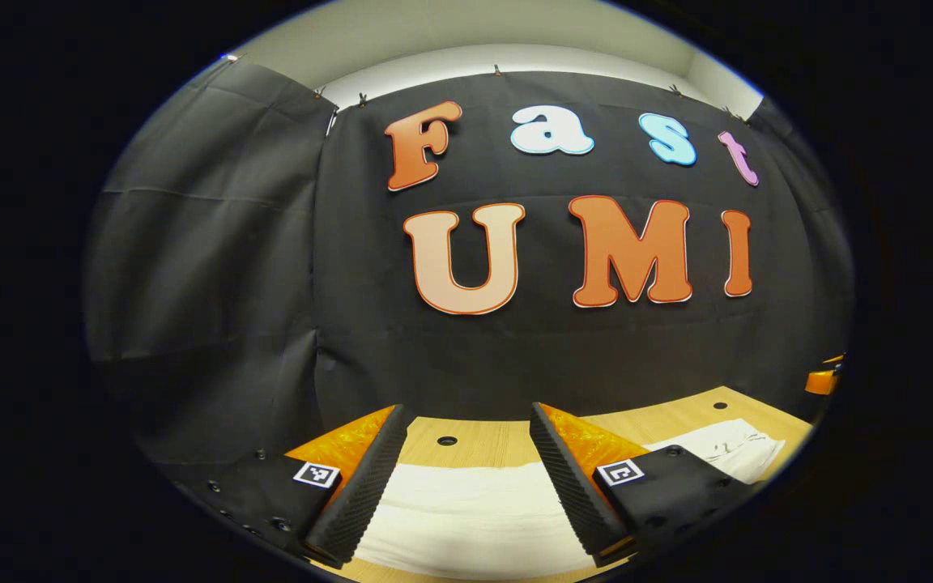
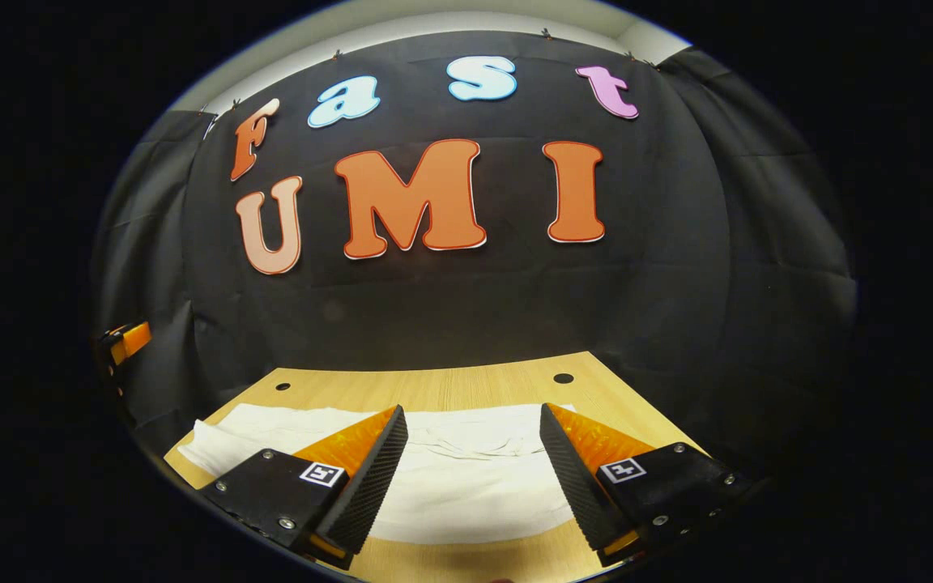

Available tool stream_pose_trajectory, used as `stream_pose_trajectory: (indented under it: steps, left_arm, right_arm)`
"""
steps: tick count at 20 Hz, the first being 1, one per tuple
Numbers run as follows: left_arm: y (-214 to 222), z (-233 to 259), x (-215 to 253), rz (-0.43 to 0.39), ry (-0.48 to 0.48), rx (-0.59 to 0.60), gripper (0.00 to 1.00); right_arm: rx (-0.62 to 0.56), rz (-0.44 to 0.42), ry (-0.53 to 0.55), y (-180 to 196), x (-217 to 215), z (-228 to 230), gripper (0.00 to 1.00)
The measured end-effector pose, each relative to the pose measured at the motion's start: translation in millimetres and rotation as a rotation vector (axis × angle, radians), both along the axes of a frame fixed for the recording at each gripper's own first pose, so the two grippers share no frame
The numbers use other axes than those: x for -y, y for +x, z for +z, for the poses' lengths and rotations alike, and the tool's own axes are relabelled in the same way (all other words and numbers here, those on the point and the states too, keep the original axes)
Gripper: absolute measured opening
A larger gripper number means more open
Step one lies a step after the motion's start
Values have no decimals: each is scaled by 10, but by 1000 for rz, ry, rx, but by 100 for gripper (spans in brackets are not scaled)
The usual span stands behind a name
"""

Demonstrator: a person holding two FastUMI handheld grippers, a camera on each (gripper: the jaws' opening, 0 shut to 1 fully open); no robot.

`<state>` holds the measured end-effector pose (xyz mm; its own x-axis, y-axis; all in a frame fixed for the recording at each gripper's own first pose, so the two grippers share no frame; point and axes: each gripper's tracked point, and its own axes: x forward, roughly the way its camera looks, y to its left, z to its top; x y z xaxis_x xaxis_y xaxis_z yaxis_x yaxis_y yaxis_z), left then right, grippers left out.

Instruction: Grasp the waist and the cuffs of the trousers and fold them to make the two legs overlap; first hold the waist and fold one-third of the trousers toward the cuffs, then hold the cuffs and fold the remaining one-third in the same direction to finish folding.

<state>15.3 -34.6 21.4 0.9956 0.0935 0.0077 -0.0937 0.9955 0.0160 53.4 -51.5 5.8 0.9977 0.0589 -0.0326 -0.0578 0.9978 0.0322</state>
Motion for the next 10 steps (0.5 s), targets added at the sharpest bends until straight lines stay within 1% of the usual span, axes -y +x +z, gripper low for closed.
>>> stream_pose_trajectory:
  steps: [4, 8, 10]
  left_arm:
    - [8, -65, -11, 35, 5, -1, 99]
    - [117, -81, -47, 22, 7, -7, 100]
    - [215, -94, -71, 10, 11, -14, 99]
  right_arm:
    - [-40, 4, 35, 139, 58, -93, 99]
    - [-61, -2, 59, 209, 13, -107, 98]
    - [-94, 4, 126, 222, -57, -201, 98]
